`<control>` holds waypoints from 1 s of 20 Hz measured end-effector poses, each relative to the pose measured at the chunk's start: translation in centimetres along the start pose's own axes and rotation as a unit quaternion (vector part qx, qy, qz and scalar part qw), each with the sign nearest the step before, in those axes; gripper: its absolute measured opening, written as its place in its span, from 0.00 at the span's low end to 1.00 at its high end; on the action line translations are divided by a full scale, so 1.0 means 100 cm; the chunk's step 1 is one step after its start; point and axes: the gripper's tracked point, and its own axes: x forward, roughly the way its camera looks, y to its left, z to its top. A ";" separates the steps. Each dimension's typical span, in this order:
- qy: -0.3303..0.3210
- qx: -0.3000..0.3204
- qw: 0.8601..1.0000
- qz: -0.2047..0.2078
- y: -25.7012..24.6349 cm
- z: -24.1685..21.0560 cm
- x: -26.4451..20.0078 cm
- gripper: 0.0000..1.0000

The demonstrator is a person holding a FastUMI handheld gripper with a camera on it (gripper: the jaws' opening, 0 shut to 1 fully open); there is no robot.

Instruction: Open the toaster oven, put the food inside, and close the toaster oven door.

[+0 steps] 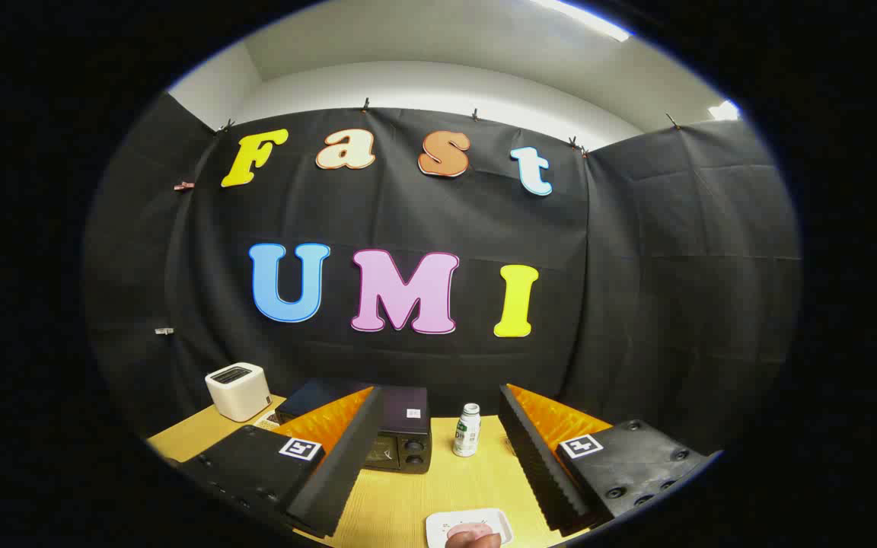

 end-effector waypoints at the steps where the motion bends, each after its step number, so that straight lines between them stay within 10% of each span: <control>1: -0.001 -0.001 1.000 0.001 0.001 0.000 -0.001 0.97; 20: -0.014 0.016 1.000 -0.019 -0.018 0.011 -0.003 0.97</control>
